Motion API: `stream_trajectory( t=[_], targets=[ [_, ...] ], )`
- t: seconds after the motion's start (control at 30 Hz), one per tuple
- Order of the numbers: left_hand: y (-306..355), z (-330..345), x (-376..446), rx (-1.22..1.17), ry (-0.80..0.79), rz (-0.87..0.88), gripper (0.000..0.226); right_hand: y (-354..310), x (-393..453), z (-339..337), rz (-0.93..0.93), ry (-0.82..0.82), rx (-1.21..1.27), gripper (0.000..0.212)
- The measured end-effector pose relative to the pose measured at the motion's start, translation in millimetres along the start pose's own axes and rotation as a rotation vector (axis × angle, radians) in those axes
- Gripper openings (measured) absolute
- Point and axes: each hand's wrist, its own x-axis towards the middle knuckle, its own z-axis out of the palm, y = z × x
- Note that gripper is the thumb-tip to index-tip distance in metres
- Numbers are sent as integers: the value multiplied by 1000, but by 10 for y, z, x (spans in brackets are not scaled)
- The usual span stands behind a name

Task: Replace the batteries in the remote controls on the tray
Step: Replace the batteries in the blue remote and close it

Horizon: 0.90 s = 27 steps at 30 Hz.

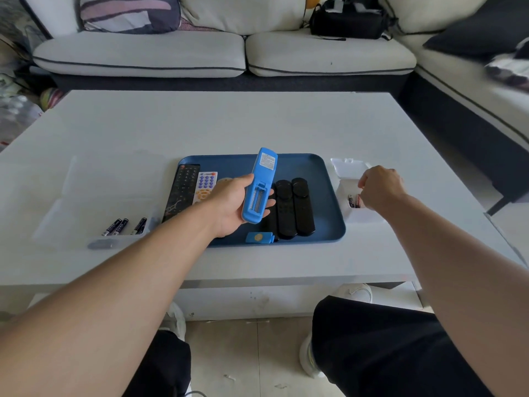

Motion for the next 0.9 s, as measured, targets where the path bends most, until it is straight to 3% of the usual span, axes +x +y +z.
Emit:
stream_trajectory(
  t=[0.27,0.43,0.6,0.8,0.9],
  targets=[
    [-7,-84,44,46,37,41,33,-103,-120,-165,-51,34,-52,31],
    [4,-116,7,6,68,36,29,-582,-537,-309,-427,-74,129,6],
    [0,-212,10,-85,101,2,31,-1017,-1055,-212,-790,-316,217,40],
    [0,-279,-35,-152,34,-101,29,-1191,-1186,-89,-841,-169,19,43],
    [9,-314,-6,-58,52,-75,30,-1214,-1181,-108,-777,-171,19,44]
  ],
)
